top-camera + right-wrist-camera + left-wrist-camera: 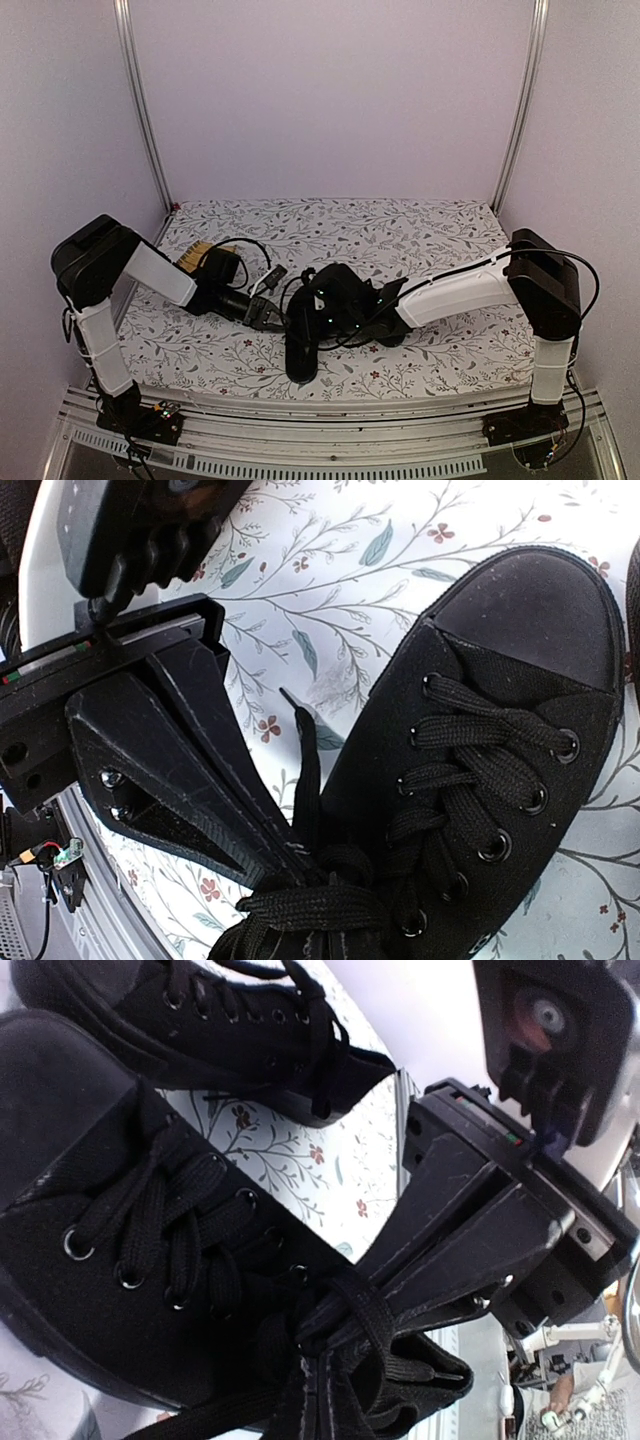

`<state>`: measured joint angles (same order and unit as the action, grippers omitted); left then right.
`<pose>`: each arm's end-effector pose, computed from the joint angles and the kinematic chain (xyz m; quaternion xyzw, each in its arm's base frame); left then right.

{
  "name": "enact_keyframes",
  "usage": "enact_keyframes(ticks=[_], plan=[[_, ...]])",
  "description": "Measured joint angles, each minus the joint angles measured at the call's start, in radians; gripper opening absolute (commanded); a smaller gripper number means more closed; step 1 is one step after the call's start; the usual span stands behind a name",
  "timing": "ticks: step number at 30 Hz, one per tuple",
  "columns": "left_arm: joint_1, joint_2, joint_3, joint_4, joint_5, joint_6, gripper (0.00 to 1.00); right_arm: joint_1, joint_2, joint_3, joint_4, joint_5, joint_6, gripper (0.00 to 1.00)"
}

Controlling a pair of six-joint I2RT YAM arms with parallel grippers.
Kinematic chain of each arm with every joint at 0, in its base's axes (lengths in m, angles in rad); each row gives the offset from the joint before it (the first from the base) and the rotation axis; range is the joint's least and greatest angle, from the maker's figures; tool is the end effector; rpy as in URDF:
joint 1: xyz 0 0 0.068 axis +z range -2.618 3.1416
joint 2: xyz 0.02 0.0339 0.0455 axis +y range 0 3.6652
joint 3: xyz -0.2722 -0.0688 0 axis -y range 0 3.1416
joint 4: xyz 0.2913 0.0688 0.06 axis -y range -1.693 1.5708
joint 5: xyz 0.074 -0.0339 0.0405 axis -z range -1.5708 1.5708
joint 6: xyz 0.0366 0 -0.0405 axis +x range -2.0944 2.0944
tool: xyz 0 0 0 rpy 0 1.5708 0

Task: Tie the shoes
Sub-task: Cross the half-tied shoelace with the shoelace loop, then tie the loops with the shoelace on the shoe.

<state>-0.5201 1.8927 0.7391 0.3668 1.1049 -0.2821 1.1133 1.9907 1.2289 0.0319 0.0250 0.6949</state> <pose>0.2813 -0.1988 0.0657 0.2925 0.7573 -0.5734 0.1100 0.2065 0.4173 0.1307 -0.1846 0.8940 0.3137 0.2614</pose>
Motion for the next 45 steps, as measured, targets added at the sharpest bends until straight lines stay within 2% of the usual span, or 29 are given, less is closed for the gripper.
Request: enact_keyframes(ticks=[5,9,15,26,31,39,45], plan=[[-0.001,-0.045,-0.046,0.076,-0.053,-0.066,0.00,0.000,-0.016,-0.009,0.012,0.000,-0.001,0.14],[-0.002,-0.056,-0.060,0.117,-0.092,-0.103,0.00,0.000,-0.049,-0.041,0.026,-0.002,-0.002,0.18],[-0.002,-0.064,-0.073,0.130,-0.129,-0.131,0.00,0.000,-0.105,-0.085,0.033,0.006,-0.001,0.33],[0.001,-0.124,-0.139,0.208,-0.176,-0.245,0.00,0.014,-0.188,-0.145,0.058,0.052,-0.048,0.50],[0.001,-0.133,-0.159,0.236,-0.185,-0.312,0.00,0.060,-0.179,-0.104,0.019,0.100,-0.108,0.53],[0.002,-0.133,-0.163,0.243,-0.203,-0.375,0.00,0.147,-0.048,0.142,-0.099,0.207,-0.211,0.55],[0.002,-0.133,-0.163,0.243,-0.209,-0.394,0.00,0.172,0.012,0.196,-0.195,0.272,-0.244,0.56]])
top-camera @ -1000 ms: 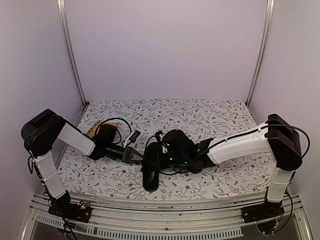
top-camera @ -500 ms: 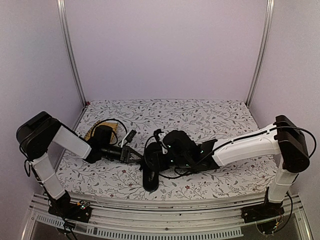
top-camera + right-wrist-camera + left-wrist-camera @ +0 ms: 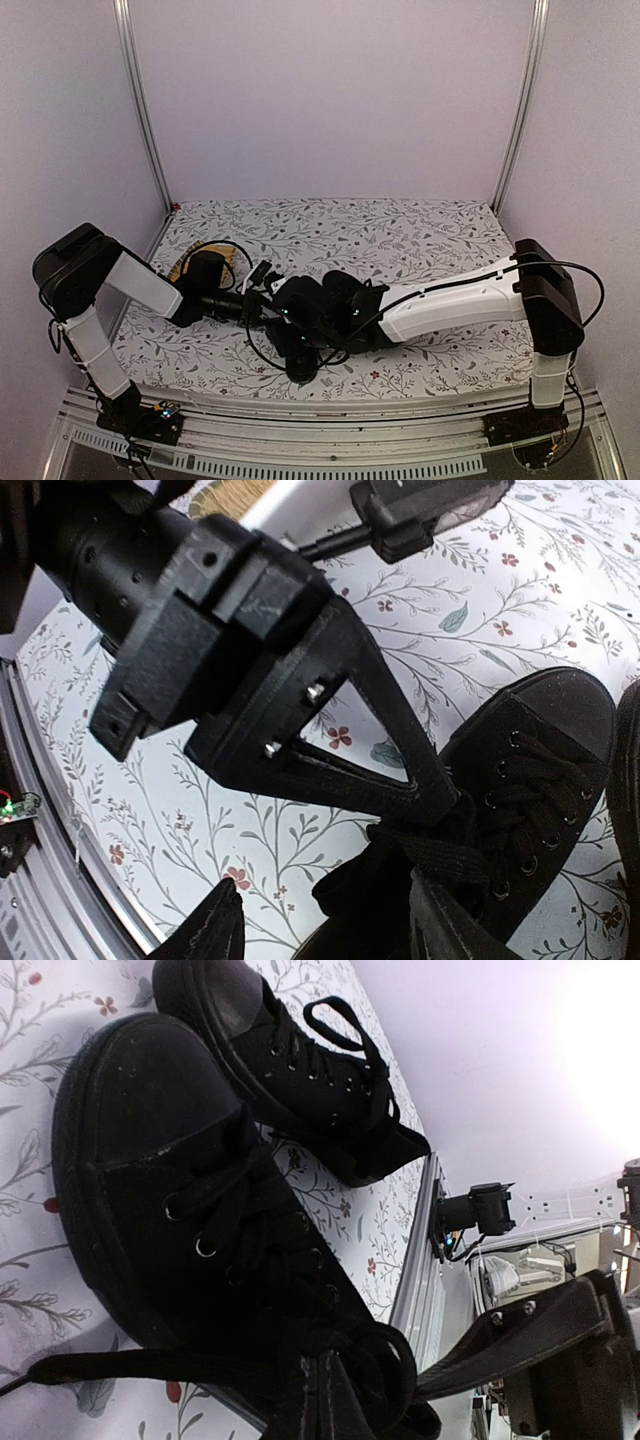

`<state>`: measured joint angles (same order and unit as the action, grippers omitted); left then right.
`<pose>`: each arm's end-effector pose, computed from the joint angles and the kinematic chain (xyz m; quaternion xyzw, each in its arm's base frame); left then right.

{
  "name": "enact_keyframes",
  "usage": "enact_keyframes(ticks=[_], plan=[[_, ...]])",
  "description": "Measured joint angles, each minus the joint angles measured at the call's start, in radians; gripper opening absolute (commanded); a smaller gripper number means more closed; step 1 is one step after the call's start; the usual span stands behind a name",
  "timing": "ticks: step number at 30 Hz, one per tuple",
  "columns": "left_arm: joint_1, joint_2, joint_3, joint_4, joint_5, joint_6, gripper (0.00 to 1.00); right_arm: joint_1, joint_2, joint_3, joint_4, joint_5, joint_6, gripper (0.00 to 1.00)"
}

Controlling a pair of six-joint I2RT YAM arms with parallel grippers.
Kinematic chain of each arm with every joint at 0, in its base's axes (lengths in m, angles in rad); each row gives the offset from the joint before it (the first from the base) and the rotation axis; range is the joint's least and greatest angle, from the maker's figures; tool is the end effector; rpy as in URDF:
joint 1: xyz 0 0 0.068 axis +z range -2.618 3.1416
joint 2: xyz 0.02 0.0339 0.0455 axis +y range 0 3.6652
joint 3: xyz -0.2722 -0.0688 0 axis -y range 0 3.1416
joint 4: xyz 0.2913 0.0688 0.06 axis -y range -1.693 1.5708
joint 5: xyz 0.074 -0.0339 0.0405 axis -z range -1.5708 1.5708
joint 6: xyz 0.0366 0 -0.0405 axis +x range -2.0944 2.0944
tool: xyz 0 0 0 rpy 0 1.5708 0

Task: Tie the shoes
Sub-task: Tie the loops with the shoelace on the shoe.

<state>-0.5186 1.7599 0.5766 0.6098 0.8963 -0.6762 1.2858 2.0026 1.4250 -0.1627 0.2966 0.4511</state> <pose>0.2622 -0.1825 0.0813 0.1443 0.8054 -0.5571 0.1423 0.1484 0.4684 0.1784 -0.3123 0.8515 0.2172 0.3610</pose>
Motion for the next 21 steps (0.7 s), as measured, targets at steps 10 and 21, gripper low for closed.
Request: enact_keyframes(ticks=[10,21], plan=[[0.000,0.000,0.000,0.000,-0.008,-0.007,0.00,0.023,0.082,0.084,-0.105,0.072,-0.028,0.50],[0.000,0.000,0.000,0.000,-0.008,-0.008,0.00,0.029,0.112,0.122,-0.168,0.124,-0.031,0.21]])
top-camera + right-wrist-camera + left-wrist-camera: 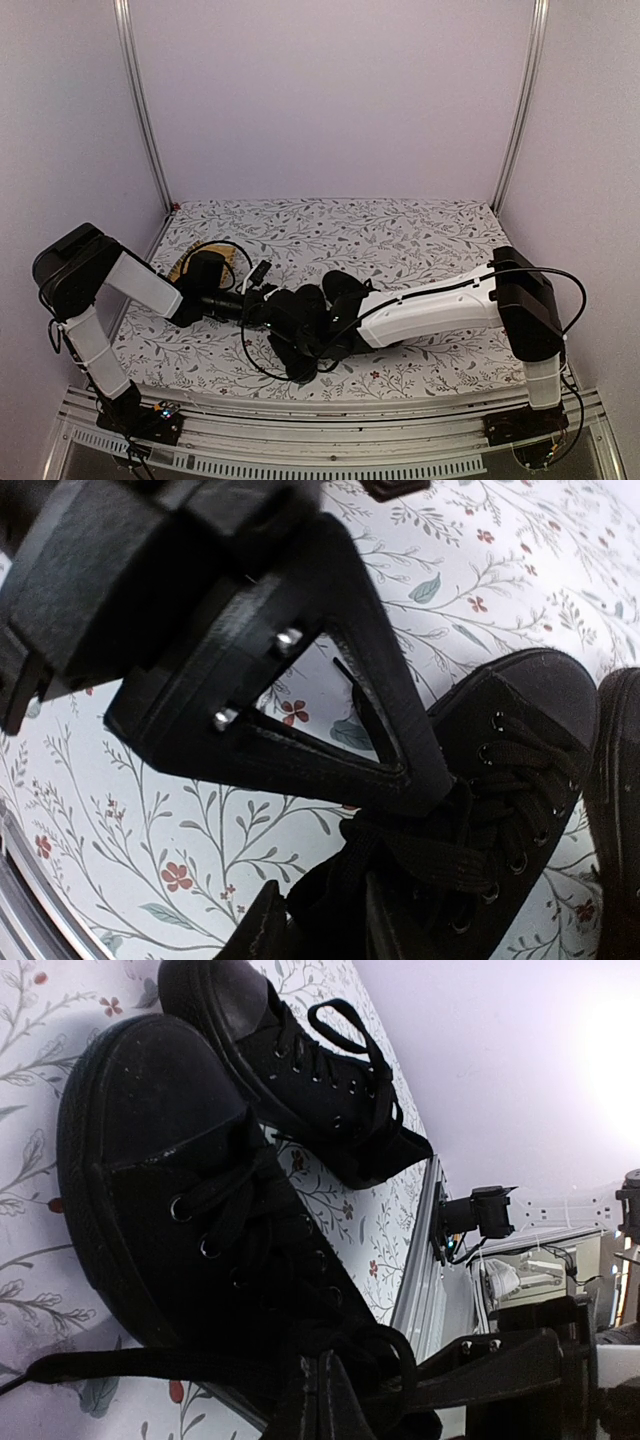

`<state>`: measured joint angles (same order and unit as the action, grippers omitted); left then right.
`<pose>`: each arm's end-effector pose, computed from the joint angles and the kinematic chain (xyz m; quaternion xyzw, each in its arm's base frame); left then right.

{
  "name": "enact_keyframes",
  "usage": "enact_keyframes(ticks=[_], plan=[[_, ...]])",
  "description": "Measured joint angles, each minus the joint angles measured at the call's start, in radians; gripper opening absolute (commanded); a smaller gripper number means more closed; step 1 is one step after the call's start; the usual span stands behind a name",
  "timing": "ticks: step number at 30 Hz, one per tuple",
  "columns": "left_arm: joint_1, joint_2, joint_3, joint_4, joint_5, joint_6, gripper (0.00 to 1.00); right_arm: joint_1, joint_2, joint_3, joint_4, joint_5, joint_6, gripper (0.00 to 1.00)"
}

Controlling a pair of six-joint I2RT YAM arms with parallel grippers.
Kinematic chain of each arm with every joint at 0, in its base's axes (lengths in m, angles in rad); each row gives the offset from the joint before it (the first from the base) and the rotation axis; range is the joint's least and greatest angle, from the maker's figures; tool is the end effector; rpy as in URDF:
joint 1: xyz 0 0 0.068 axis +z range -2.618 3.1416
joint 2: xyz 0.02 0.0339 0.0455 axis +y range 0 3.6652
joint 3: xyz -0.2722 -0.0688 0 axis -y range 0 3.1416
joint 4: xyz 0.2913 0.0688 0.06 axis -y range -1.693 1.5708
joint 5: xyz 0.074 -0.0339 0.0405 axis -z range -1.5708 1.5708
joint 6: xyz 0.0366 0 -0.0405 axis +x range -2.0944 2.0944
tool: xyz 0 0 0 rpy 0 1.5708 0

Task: Tie the shoes
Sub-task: Tie the loops with the shoelace on the shoe.

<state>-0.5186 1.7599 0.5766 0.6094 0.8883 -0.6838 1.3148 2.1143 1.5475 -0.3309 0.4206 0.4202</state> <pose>0.2624 -0.1824 0.0811 0.1393 0.8074 -0.5554 0.1425 0.1425 0.4854 0.1567 -0.3371 0.8621 0.1189 0.3592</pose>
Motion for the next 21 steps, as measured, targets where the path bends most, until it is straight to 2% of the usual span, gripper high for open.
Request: enact_keyframes(ticks=[2,5,13,21], plan=[[0.000,0.000,0.000,0.000,0.000,0.000,0.00,0.000,0.000,0.000,-0.004,0.004,-0.002,0.10],[0.000,0.000,0.000,0.000,-0.002,0.000,0.00,0.000,0.000,0.000,-0.006,0.011,-0.002,0.03],[0.000,0.000,0.000,-0.001,-0.011,0.001,0.00,0.000,-0.007,-0.007,-0.001,0.010,0.007,0.02],[0.000,0.000,0.000,-0.017,-0.030,0.006,0.00,-0.042,-0.137,-0.144,0.087,-0.109,0.040,0.02]])
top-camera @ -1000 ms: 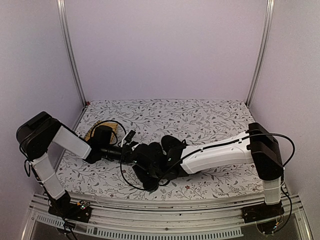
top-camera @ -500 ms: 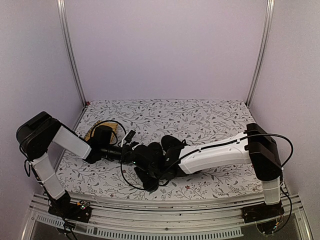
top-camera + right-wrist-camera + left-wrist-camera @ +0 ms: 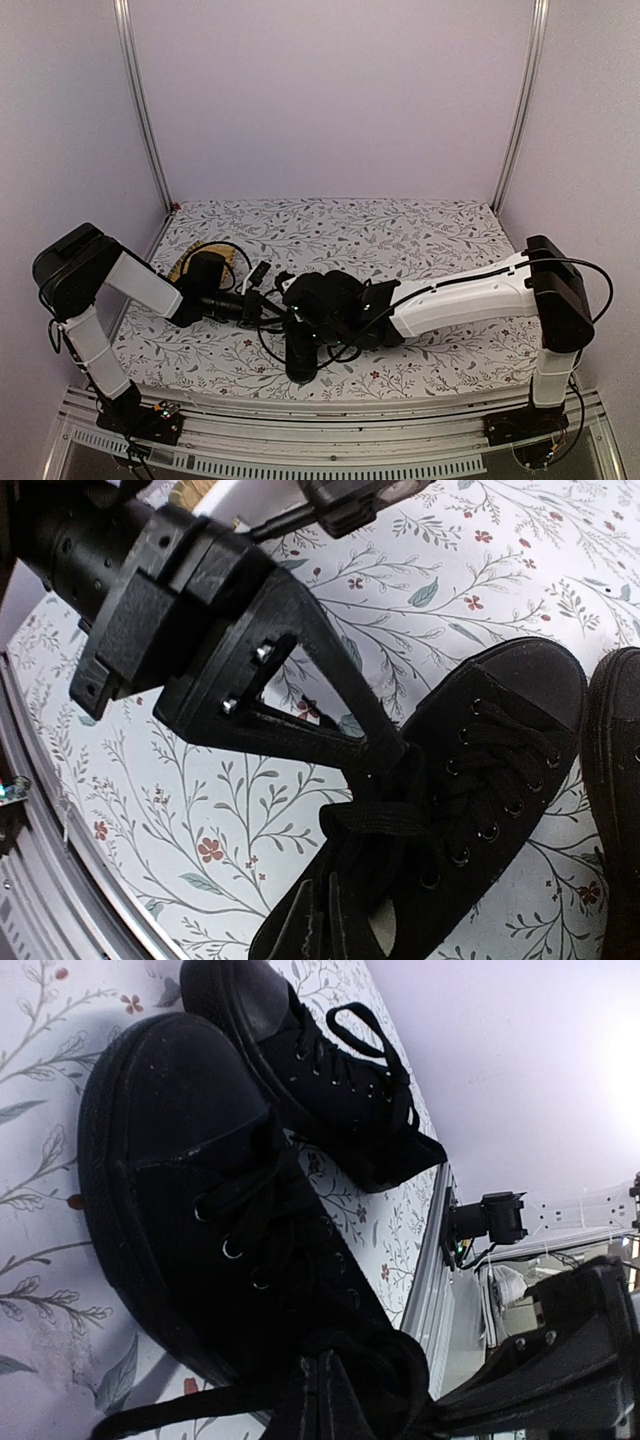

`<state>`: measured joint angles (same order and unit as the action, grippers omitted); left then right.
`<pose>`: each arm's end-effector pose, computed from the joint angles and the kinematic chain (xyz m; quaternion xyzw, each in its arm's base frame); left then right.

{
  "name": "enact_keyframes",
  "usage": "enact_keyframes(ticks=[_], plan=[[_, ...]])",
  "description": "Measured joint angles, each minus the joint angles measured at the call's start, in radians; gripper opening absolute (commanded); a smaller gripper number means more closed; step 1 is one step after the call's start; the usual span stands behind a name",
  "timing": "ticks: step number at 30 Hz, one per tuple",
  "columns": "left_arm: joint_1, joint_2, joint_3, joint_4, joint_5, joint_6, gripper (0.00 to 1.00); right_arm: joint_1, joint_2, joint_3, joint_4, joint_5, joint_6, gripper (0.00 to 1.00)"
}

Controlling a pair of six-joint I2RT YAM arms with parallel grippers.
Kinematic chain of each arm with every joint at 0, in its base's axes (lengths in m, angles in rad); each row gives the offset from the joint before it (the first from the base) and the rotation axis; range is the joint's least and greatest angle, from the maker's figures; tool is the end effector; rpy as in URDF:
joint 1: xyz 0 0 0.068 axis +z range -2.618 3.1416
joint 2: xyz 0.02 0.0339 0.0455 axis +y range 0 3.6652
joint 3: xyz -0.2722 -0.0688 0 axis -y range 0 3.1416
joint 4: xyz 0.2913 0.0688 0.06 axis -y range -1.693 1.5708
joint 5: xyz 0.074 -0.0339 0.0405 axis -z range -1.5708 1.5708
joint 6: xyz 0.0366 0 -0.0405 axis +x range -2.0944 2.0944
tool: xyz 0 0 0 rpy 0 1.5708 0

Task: Tie the shoes
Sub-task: Tie the loops with the shoelace on the shoe.

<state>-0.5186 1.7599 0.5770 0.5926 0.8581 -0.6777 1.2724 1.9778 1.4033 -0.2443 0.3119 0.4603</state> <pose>0.2627 -0.1818 0.0794 0.1315 0.8153 -0.5444 0.1472 0.1516 0.4548 0.1761 -0.3105 0.8667 0.1828 0.3450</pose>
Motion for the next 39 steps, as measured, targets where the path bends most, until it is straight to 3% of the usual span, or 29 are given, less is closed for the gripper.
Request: enact_keyframes(ticks=[11,39], plan=[[0.000,0.000,0.000,-0.014,-0.020,0.005,0.00,-0.125,-0.091,-0.168,0.164,-0.211,0.075,0.02],[0.005,-0.034,-0.051,-0.017,-0.121,-0.009,0.00,-0.236,-0.237,-0.438,0.299,-0.245,0.203,0.02]])
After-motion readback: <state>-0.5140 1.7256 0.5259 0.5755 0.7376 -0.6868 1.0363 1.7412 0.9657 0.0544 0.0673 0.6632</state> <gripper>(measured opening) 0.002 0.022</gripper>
